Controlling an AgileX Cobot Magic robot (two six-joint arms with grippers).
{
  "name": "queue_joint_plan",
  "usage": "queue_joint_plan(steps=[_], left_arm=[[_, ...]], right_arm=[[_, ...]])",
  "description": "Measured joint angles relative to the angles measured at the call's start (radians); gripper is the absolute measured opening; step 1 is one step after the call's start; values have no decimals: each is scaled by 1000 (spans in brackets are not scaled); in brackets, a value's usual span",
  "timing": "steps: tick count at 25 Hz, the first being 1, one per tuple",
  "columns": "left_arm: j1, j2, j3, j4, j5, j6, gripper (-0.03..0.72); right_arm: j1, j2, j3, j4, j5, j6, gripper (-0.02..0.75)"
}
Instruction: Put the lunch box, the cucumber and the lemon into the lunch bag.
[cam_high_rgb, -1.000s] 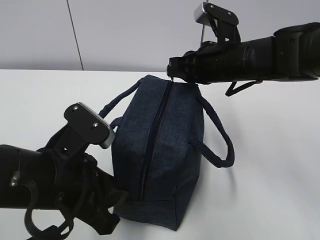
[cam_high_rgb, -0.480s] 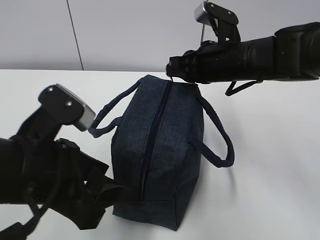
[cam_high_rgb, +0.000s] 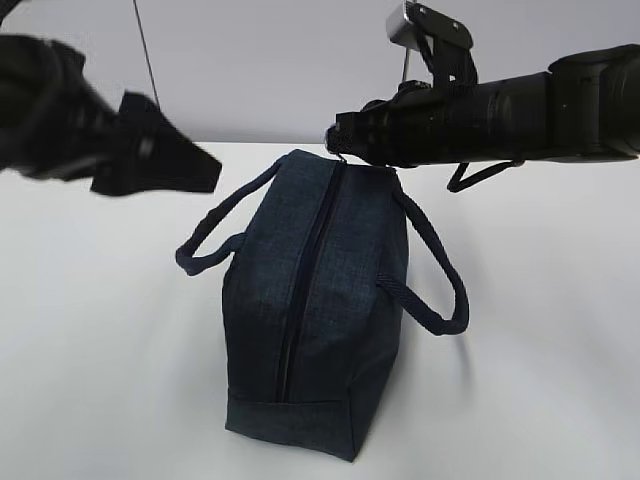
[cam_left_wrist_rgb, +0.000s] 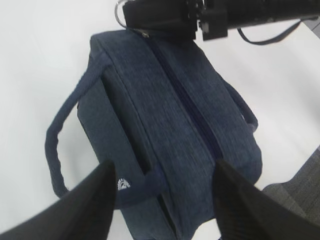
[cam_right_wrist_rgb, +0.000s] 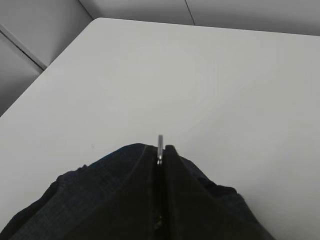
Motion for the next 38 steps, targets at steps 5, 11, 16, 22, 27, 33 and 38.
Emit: queue_joint_plan(steps=[5,11,16,22,27,33,38], left_arm=[[27,206,-238,5,200,-5,425],[27,426,-450,14,380,-44,416],[28,488,-495,70,415,-96,407],[27,530,-497,93,420,-115,398],[27,551,-497,91,420,-115,312],[27,559,-499,71,420,-117,100],[27,560,-499,68,420,-117,1]], right_arm=[[0,0,0,0,4,0,0],[0,0,0,0,14,-1,0],[0,0,0,0,18,-1,0],[0,0,0,0,18,-1,0],[0,0,0,0,22,-1,0],[0,0,0,0,28,-1,0],[0,0,0,0,37,-1,0]])
